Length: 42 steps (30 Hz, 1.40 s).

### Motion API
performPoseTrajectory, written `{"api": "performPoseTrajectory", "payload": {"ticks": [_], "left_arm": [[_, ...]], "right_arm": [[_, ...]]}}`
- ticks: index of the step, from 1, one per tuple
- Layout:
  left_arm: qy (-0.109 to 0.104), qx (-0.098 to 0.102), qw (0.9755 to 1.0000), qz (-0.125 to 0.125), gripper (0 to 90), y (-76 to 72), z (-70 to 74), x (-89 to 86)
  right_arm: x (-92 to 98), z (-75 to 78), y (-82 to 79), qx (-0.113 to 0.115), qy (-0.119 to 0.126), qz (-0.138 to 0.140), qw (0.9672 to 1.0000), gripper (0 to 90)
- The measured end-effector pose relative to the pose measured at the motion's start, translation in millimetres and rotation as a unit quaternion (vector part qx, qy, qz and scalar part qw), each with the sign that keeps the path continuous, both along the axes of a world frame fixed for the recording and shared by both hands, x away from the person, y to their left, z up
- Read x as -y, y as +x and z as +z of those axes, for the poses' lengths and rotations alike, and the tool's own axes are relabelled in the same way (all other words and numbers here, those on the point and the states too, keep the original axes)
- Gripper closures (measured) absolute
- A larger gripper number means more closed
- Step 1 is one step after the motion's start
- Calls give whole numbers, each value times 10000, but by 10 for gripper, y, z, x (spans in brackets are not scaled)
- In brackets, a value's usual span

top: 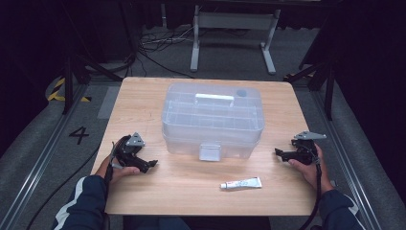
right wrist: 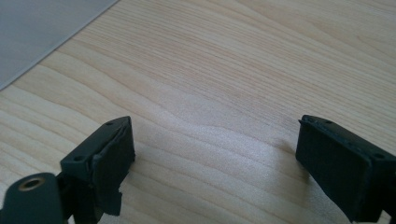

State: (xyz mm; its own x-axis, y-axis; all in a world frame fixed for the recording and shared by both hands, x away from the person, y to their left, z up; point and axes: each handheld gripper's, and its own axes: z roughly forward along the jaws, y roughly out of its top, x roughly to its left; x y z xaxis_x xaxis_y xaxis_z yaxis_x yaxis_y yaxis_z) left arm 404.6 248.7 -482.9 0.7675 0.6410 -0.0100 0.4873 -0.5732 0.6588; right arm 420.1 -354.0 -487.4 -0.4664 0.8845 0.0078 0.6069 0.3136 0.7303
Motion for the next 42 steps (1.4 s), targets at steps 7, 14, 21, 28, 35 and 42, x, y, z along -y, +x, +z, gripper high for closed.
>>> {"api": "performPoseTrajectory", "payload": {"ticks": [7,14,21,28,35,42], "left_arm": [[-1,4,10000,22,4,-3,0,2],[6,8,10000,72,4,-11,1,7],[1,4,10000,61,4,-7,1,6],[10,16,10000,78,4,-11,1,3],[8,13,10000,79,4,-11,1,4],[7,12,10000,80,4,-11,1,4]], "right_arm": [[-7,0,1,-2,3,-36,10000,121],[5,3,8,-14,-11,29,10000,120],[34,42,-4,-10,23,218,9998,192],[16,194,-32,196,80,304,9993,188],[-4,447,-92,486,210,496,9974,225],[-120,714,-110,760,244,701,9943,247]]}}
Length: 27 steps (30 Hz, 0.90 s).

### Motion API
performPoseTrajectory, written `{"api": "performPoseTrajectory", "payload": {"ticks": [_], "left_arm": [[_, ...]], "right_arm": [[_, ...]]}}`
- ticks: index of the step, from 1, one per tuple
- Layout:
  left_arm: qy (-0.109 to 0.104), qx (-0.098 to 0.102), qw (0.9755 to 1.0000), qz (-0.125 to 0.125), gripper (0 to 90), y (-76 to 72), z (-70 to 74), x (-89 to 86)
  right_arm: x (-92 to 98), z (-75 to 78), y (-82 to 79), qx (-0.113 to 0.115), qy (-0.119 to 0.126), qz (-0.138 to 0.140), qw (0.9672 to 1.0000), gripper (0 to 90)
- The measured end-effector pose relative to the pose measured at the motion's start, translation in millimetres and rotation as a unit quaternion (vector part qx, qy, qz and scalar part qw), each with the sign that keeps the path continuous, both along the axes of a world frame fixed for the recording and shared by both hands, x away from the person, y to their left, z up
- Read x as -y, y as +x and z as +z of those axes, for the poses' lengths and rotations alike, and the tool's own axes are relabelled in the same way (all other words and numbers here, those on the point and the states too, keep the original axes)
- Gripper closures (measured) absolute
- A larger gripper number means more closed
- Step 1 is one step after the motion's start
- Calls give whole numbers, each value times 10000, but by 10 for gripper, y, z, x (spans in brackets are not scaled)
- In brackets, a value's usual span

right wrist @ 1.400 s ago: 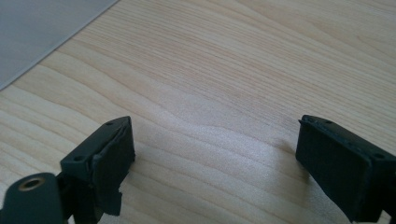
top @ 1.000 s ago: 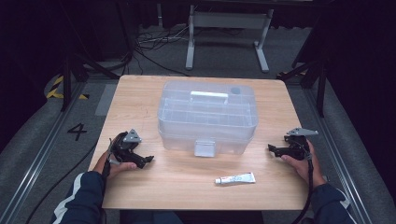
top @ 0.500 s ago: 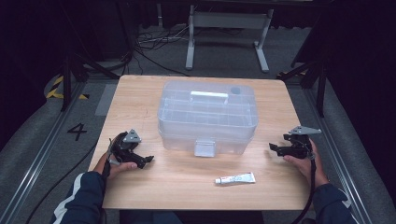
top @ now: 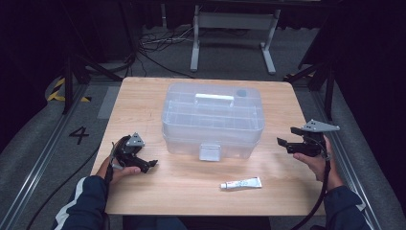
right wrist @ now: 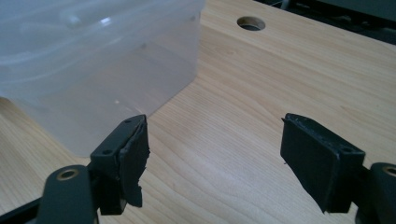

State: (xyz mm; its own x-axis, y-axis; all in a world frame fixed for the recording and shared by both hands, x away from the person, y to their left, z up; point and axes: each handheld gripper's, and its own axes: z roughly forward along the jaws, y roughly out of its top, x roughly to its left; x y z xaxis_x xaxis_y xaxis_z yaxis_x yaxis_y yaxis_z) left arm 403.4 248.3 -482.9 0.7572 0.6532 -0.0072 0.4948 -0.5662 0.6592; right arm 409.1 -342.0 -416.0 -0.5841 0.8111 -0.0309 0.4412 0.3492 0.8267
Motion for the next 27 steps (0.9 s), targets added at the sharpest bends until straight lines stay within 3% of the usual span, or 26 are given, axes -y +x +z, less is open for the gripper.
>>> {"api": "performPoseTrajectory", "payload": {"ticks": [27], "left_arm": [[1,0,10000,-1,4,0,0,0]], "right_arm": [[-108,570,97,433,-23,207,9988,270]]}}
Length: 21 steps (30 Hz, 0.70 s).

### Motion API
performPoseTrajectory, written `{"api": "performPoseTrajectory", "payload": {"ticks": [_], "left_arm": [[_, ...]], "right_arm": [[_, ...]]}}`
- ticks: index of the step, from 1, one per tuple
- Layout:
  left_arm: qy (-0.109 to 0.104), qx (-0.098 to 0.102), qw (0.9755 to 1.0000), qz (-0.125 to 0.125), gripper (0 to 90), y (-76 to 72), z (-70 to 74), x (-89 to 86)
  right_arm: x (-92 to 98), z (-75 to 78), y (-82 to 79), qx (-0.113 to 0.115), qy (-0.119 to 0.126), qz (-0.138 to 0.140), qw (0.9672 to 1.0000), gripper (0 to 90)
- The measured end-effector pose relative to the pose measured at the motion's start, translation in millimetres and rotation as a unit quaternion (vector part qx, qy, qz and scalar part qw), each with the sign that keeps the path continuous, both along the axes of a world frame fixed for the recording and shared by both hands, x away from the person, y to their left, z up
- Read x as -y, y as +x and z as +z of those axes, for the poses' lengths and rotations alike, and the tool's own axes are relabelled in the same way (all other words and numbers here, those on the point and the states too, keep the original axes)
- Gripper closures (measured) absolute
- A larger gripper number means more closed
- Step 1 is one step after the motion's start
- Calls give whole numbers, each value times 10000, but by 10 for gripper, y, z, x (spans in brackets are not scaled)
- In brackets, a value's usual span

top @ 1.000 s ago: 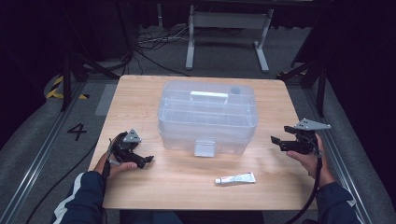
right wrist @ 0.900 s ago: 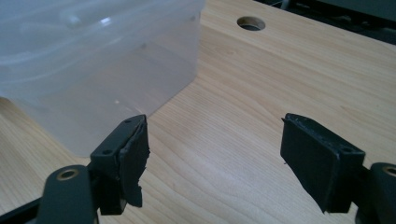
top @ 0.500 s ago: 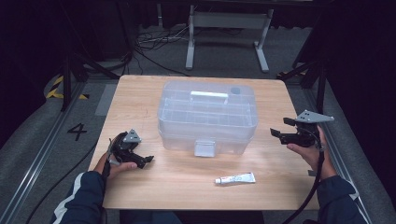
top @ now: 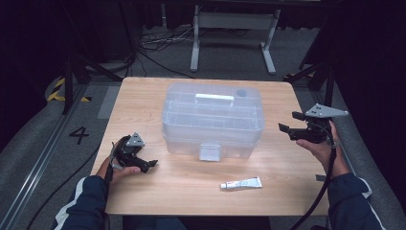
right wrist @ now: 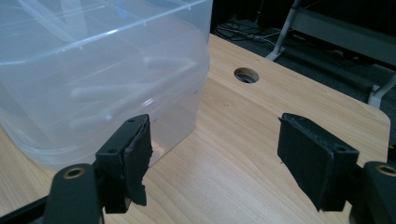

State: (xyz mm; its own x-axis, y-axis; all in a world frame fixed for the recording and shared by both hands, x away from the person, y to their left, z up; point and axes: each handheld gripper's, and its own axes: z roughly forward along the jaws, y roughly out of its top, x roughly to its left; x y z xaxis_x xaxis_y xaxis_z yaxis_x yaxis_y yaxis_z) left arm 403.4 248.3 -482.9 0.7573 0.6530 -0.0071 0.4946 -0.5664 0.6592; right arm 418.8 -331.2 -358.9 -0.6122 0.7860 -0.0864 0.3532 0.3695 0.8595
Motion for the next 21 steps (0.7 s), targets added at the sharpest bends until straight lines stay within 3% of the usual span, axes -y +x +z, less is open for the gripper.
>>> {"api": "performPoseTrajectory", "payload": {"ticks": [9,21], "left_arm": [[0,1,10000,0,4,0,0,0],[4,6,10000,1,4,0,0,-1]], "right_arm": [[-100,143,36,119,-86,133,9998,271],[-385,356,95,205,-190,446,9986,286]]}}
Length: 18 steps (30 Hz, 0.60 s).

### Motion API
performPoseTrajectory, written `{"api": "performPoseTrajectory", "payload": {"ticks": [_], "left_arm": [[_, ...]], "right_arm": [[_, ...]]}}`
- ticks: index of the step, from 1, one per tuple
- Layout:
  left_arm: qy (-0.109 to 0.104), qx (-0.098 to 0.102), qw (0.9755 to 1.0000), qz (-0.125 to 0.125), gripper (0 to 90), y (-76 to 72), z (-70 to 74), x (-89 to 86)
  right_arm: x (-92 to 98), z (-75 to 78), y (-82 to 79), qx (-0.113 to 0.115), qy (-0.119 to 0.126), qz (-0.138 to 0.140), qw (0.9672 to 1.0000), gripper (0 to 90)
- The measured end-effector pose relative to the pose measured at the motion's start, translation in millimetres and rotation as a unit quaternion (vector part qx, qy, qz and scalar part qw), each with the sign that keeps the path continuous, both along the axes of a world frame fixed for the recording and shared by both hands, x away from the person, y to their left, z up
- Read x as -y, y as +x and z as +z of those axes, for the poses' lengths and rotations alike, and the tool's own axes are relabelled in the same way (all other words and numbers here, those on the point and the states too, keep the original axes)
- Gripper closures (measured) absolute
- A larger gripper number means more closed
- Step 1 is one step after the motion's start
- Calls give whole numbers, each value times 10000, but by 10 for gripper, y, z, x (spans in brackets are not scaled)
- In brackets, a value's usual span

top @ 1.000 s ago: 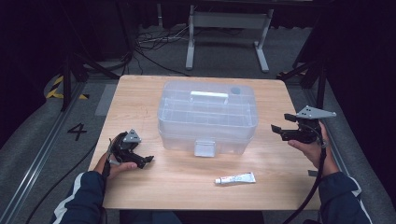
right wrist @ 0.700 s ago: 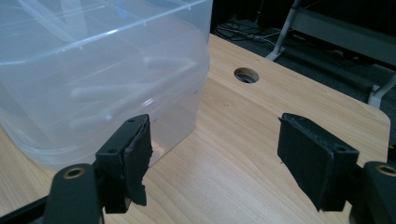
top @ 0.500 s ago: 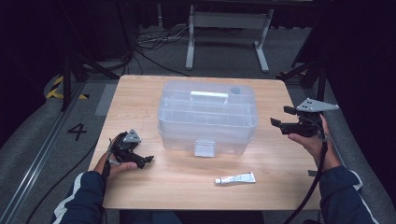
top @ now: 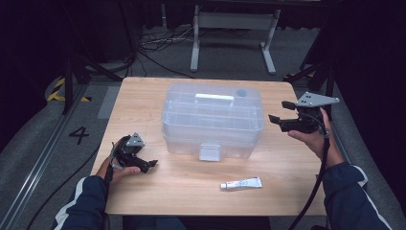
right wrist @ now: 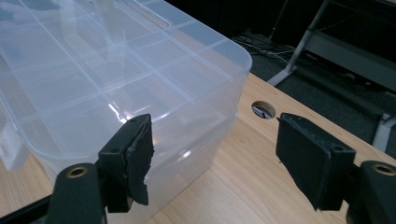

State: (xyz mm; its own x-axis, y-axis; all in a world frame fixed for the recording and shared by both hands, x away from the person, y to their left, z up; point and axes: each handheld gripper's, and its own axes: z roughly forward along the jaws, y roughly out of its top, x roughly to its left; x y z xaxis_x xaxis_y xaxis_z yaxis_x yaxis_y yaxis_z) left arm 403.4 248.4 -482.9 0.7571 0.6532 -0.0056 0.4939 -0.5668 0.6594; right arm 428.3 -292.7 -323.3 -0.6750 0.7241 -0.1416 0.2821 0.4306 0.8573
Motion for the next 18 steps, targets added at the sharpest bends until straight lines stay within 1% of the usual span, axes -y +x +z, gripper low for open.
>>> {"api": "performPoseTrajectory", "payload": {"ticks": [4,6,11,12,16,17,18], "left_arm": [[-5,-4,10000,1,4,0,-1,1],[-2,1,10000,2,5,0,0,0],[-5,-4,10000,1,4,-1,-1,1],[-2,-1,10000,1,4,0,0,0],[-1,2,10000,1,5,0,0,0],[-4,-4,10000,1,4,0,0,0],[-4,-4,10000,1,5,0,0,0]], "right_arm": [[-84,21,47,-37,-16,70,10000,296],[-154,48,88,-15,-81,112,9999,302],[-240,105,136,-36,-38,224,9997,323],[-302,139,163,-27,-64,278,9996,331],[-425,184,219,-27,-125,372,9992,345],[-468,194,237,-52,-116,442,9989,349],[-468,194,237,-52,-116,442,9989,349]]}}
